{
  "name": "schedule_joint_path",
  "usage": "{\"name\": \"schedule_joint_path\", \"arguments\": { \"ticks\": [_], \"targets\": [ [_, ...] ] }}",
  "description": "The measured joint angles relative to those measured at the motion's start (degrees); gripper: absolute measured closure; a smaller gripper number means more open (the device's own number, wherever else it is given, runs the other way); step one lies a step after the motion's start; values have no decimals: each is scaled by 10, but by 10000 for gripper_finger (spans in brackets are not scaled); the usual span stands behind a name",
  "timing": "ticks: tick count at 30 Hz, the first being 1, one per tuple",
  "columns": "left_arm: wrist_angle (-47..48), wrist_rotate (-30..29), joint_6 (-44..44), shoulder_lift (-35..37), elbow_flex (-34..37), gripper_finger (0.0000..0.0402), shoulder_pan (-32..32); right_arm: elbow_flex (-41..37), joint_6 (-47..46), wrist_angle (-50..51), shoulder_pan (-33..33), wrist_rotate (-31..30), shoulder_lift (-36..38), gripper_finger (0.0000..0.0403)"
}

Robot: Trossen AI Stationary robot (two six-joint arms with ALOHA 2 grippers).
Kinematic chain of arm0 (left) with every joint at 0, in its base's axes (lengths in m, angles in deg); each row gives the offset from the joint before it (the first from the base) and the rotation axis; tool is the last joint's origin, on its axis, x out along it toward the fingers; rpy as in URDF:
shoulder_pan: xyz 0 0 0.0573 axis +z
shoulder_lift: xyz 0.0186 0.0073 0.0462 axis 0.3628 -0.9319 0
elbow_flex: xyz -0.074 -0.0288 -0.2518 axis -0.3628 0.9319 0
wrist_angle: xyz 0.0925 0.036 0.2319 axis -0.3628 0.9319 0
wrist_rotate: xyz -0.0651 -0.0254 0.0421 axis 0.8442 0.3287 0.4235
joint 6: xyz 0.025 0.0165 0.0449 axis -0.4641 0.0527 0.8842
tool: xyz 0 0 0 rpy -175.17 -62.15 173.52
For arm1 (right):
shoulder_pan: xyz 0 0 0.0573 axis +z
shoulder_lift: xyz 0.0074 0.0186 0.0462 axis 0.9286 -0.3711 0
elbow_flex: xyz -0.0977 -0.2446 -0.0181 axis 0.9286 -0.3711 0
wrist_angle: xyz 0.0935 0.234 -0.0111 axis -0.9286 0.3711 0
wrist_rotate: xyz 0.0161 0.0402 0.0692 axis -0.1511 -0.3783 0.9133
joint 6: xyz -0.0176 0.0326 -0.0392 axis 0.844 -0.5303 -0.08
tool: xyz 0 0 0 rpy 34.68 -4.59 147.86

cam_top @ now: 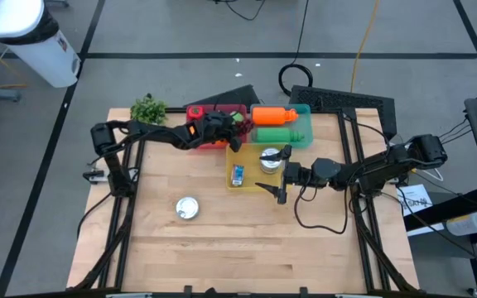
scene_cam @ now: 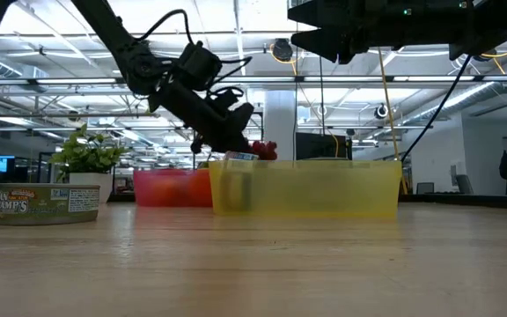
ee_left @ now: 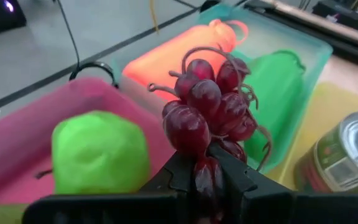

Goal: Pick & Place Food Item
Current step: Put the red grapes into the red bin

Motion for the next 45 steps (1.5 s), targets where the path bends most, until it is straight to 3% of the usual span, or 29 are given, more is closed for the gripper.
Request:
{"name": "schedule_joint_path", "arguments": {
  "ticks": [23,40,45],
  "targets": [
    [117,-52,-88,-1,0,364,0,0,0,4,0,0,0,25],
    [140,-52,-99,-1,0,364,-1,0,0,4,0,0,0,25],
    [140,-51,-131,-1,0,329,-1,0,0,4,0,0,0,25]
  ]
}}
